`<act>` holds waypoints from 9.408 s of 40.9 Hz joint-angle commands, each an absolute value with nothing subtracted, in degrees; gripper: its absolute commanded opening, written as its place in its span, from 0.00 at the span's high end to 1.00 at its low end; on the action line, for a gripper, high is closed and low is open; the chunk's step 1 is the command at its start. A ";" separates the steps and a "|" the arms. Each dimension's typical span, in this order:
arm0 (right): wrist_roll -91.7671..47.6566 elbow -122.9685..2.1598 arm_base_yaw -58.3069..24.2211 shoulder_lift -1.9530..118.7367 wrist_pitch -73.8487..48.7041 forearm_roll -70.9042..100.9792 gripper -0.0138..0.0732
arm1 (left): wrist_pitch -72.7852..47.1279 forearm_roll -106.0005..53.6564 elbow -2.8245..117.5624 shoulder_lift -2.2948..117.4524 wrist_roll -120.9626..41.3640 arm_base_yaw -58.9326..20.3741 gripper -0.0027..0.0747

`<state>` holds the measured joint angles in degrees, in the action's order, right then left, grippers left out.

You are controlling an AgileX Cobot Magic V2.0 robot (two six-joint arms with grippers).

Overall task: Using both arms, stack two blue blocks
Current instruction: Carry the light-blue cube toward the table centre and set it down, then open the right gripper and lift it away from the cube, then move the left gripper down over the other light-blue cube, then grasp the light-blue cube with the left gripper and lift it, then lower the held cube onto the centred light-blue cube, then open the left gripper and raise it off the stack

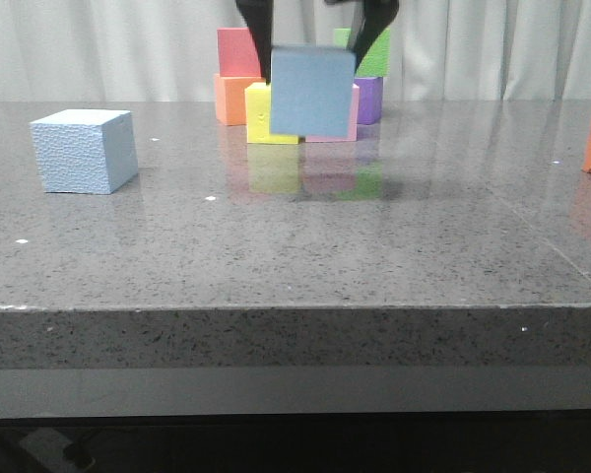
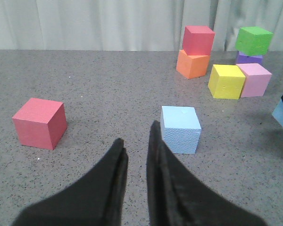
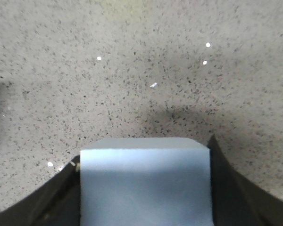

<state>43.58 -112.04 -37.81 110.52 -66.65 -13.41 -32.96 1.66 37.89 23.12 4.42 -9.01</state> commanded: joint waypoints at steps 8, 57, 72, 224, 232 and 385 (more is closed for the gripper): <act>42.84 -113.53 -37.69 109.15 -64.23 -15.94 0.27 | -28.69 1.75 39.51 24.05 4.58 -9.49 0.82; 39.03 -115.77 -37.79 110.57 -65.02 -14.25 0.15 | -28.69 1.75 39.51 24.05 4.58 -9.49 0.82; 15.36 -109.33 -37.79 94.20 -70.25 -14.06 0.15 | -28.69 1.75 39.51 24.05 4.58 -9.49 0.82; 10.45 -42.91 -37.79 40.05 -30.85 -9.64 0.15 | -52.21 13.55 88.84 93.78 14.38 -24.80 0.17; 10.45 -42.91 -37.79 40.05 -30.85 -9.64 0.15 | -51.38 11.06 91.25 98.22 16.75 -21.69 0.17; 10.45 -42.91 -37.79 40.05 -30.85 -9.64 0.15 | -57.90 -12.23 112.68 107.54 -60.19 -35.59 0.26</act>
<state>11.06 -41.30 -37.81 40.36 -34.74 -9.43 -60.86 -11.58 110.88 111.55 -60.49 -35.23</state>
